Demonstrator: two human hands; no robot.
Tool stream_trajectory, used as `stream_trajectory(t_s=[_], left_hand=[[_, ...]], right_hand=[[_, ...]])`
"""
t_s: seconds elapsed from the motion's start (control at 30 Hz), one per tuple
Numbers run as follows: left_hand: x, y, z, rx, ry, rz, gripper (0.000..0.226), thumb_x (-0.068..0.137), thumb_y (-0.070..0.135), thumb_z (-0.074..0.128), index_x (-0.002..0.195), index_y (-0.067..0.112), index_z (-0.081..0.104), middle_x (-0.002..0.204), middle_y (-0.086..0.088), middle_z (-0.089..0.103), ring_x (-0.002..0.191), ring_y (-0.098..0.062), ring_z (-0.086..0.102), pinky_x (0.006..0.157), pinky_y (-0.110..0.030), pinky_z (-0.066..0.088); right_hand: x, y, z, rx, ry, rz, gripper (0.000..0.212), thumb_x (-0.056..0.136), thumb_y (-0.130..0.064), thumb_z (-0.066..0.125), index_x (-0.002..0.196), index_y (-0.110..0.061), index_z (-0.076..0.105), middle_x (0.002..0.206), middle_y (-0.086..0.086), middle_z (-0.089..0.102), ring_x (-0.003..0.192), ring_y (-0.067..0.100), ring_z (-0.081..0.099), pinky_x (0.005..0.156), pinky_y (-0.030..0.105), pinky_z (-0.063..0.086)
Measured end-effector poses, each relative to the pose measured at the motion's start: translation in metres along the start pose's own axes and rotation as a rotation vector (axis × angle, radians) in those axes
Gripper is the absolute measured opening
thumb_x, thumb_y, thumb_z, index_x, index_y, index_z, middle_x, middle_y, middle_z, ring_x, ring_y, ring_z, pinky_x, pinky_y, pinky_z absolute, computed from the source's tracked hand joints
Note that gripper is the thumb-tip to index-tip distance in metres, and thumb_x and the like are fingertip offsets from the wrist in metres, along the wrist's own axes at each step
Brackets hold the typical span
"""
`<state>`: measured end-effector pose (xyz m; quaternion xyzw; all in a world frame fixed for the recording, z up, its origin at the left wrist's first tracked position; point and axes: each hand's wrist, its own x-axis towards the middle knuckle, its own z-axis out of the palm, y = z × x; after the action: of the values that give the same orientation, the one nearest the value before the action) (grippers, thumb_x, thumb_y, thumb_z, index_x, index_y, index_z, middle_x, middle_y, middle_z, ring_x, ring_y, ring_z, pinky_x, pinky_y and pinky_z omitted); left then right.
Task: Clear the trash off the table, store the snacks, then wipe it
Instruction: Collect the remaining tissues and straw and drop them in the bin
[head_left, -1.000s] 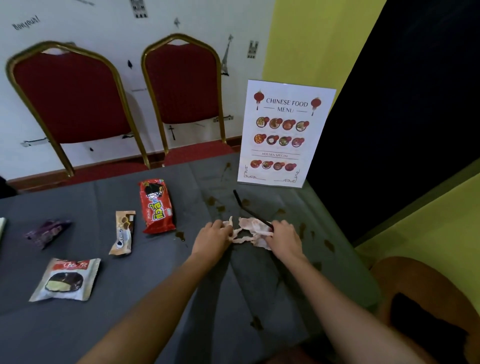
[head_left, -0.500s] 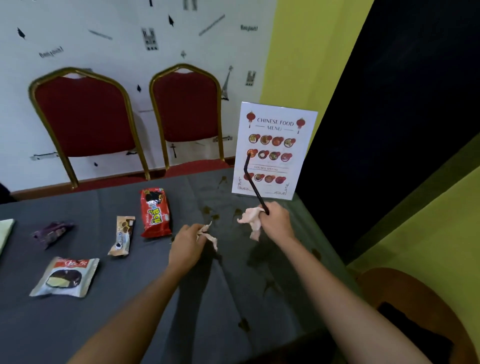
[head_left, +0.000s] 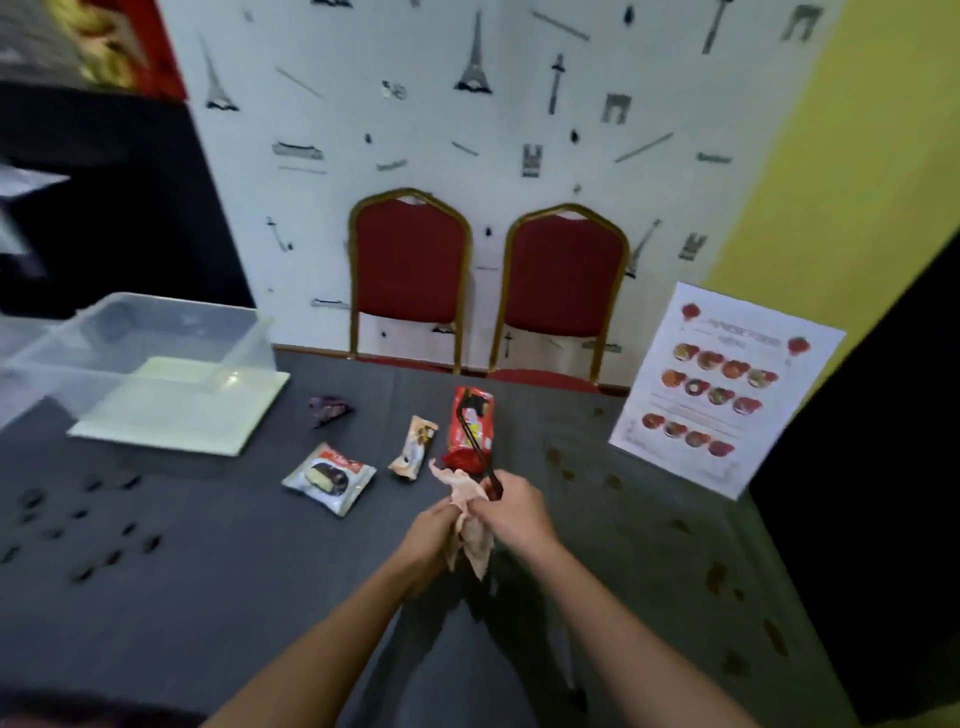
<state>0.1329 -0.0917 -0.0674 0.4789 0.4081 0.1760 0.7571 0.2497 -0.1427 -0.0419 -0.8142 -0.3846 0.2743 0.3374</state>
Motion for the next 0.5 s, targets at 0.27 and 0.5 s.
stream_trajectory(t_s=[0.27,0.5], left_hand=[[-0.05,0.01,-0.113,-0.091,0.313,0.081,0.016,0.092,0.002,0.045,0.1,0.002,0.06,0.074,-0.012,0.063,0.054,-0.014,0.057,0.047,-0.023,0.045],[-0.105,-0.011,-0.24,-0.056,0.712,0.101,0.016,0.094,0.013,0.05,0.1,0.011,0.064,0.086,-0.013,0.068,0.068,-0.02,0.06,0.054,-0.028,0.044]], right_hand=[[0.001,-0.07,0.095,-0.065,-0.319,-0.23,0.013,0.081,-0.03,0.066,0.072,-0.022,0.06,0.077,0.0,0.064,0.074,0.013,0.057,0.061,0.024,0.037],[-0.03,-0.137,0.207,-0.063,-0.509,-0.278,0.027,0.086,-0.039,0.057,0.064,-0.025,0.048,0.067,-0.009,0.054,0.073,0.015,0.052,0.058,0.027,0.037]])
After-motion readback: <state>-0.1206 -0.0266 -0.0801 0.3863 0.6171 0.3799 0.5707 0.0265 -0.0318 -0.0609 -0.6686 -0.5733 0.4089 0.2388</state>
